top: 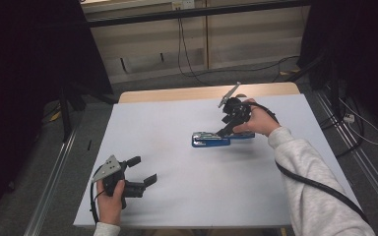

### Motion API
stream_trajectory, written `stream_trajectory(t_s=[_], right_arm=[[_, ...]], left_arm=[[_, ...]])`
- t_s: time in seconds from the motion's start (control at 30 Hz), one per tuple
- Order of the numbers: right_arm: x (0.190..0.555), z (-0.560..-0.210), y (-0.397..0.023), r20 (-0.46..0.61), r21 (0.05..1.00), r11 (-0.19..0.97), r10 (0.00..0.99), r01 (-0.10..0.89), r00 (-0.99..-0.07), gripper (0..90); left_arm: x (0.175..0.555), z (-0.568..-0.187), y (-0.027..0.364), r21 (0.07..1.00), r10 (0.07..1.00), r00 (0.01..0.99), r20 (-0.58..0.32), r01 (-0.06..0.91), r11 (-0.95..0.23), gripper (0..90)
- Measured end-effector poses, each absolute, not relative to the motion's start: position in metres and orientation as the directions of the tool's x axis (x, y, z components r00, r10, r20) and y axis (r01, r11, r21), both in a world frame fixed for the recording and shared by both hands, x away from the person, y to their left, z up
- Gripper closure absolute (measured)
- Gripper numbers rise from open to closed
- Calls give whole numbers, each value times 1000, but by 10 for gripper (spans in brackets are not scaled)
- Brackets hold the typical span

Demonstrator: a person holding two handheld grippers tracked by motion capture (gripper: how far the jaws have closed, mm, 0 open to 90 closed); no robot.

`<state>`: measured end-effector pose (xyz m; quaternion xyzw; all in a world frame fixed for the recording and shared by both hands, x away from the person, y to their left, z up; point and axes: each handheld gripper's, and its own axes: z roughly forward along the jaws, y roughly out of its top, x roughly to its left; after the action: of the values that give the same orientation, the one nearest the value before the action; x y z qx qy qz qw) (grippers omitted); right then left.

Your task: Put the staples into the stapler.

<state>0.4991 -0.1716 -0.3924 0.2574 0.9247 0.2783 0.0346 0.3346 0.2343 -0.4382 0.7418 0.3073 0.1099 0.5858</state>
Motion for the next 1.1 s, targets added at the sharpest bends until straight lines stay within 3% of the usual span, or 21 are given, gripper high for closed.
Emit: stream_trajectory(t_s=[0.57,1.1], right_arm=[[469,-400,-217,76,619,592,609,516,-790,140],[444,-421,-239,106,682,479,683,553,-723,123]], left_arm=[[347,-439,219,917,595,776,-209,367,-158,23],[364,-437,192,887,604,766,-221,415,-201,23]])
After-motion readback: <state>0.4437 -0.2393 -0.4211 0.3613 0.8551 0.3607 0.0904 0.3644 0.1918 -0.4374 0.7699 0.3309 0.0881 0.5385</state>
